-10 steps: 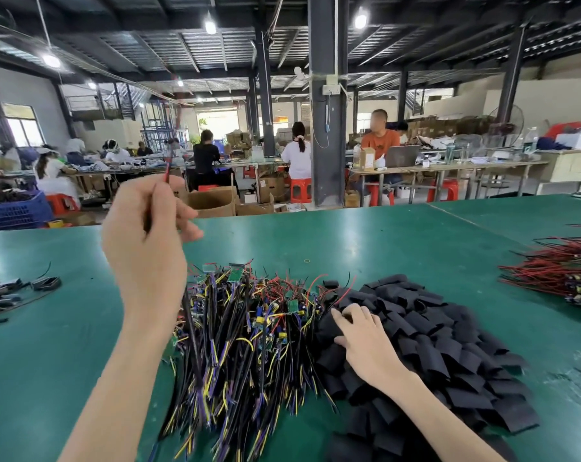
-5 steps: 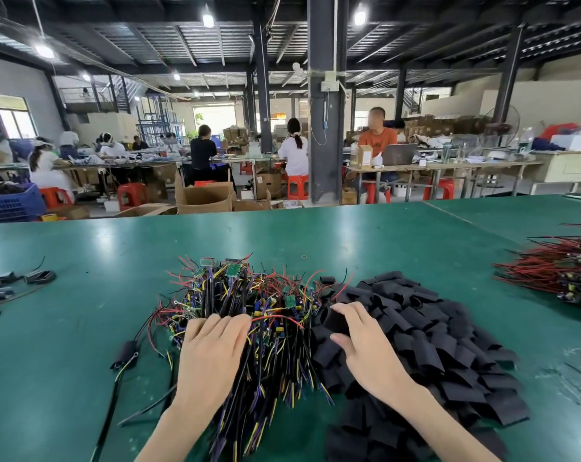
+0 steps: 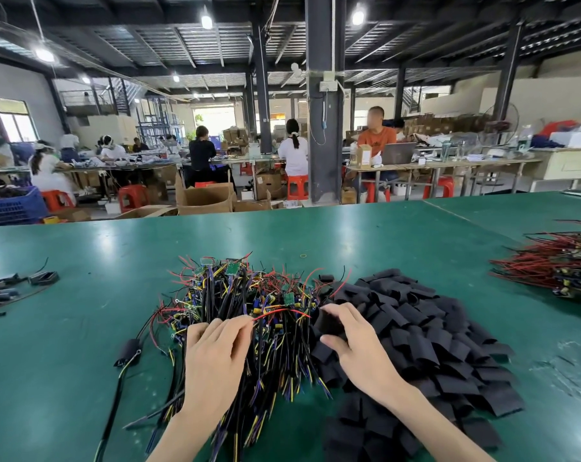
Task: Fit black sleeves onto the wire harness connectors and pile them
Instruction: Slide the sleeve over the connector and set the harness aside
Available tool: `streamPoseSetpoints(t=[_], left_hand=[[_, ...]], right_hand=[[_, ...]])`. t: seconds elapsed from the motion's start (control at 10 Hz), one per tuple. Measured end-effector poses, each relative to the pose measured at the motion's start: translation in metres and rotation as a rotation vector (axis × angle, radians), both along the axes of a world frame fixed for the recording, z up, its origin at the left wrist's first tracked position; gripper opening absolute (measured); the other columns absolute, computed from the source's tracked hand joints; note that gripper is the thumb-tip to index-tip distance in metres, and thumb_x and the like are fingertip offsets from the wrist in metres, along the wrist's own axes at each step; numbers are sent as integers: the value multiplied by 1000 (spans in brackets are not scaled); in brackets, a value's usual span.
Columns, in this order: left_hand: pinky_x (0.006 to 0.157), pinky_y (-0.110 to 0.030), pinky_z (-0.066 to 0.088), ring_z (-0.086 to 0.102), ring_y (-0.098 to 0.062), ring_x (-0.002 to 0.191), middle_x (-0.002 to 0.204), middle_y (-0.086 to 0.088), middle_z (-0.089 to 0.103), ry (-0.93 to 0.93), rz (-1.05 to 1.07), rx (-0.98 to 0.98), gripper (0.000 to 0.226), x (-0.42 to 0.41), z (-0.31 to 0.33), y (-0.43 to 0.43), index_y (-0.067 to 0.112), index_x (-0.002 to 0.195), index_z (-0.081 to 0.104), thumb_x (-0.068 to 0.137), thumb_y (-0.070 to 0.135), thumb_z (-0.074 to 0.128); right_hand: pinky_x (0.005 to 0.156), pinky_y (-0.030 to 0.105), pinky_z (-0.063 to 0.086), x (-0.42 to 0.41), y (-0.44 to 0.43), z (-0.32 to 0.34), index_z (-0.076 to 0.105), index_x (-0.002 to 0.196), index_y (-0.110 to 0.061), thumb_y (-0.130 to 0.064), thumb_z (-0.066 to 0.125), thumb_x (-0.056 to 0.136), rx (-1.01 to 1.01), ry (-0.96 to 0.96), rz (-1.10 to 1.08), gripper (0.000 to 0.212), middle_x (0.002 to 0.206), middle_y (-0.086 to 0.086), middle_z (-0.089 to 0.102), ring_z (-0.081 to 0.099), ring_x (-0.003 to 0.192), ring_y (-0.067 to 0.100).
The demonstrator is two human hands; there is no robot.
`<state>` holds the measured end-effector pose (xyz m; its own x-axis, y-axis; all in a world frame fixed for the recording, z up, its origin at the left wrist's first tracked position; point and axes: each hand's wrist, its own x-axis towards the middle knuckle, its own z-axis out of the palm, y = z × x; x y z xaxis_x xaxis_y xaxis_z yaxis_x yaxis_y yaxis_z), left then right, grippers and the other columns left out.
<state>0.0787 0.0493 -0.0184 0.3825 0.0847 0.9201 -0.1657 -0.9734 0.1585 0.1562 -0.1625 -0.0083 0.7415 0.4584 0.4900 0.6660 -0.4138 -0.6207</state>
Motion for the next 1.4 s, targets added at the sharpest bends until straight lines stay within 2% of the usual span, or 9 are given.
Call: streamPoseSetpoints(t=[0.1,0.4,0.6,0.7,0.9,1.0,1.1,1.2,1.4], left_hand=[[75,-25,31,40,-10,61,67,11,58,-6,12,16,25,0,-1,-1,15,87,68,94,27,47],[73,-29,35,47,-13,62,65,10,57,55,26,170,5,1,-5,2,25,93,55,93,24,50],[73,-28,32,44,-12,65,64,11,54,110,70,176,21,0,-2,1,19,83,67,93,24,48],[71,-28,33,45,-14,66,66,9,51,184,32,255,23,-2,1,-4,20,84,66,93,24,45],[84,-24,32,46,-13,92,111,1,55,365,-188,270,32,-9,-1,-24,13,114,57,84,11,48],[89,-21,30,39,-13,93,121,0,42,396,-251,195,45,-12,-1,-31,12,121,45,77,4,55],[92,-23,31,43,-13,100,126,1,39,385,-276,151,50,-11,0,-31,12,126,40,79,3,53],[96,-27,31,47,-14,105,123,5,48,359,-196,148,43,-10,1,-25,16,124,47,83,27,53],[91,-33,28,48,-8,103,103,12,61,349,-64,147,30,-7,1,-15,23,76,66,85,47,50]], right_hand=[[77,6,35,-3,3,0,50,124,-14,-7,61,89,16,18,13,37,106,-13,46,50,78,0],[82,-2,30,-1,1,2,54,121,-11,-4,65,85,120,11,-11,38,111,-7,52,48,99,-4],[95,10,30,-1,-2,1,56,120,-15,-1,64,83,49,-139,14,40,112,-7,53,48,106,7],[101,31,32,-1,-2,1,60,118,-11,-6,72,76,-173,-426,-44,44,110,2,58,49,106,18],[101,37,42,-14,15,-5,63,118,-11,-30,82,65,-455,-687,-40,59,99,-1,62,61,97,16],[88,31,50,-20,16,-8,55,124,-6,-17,80,67,-476,-585,13,63,111,3,56,58,100,19],[95,29,40,-16,12,-10,40,130,-12,3,59,77,-299,-174,146,59,128,0,33,38,114,17],[93,31,40,-11,11,-9,38,129,-18,8,55,77,-194,-60,113,60,125,-6,26,37,113,19],[106,30,38,1,1,-9,38,122,-17,17,45,63,-269,-221,39,68,116,-7,24,37,110,15]])
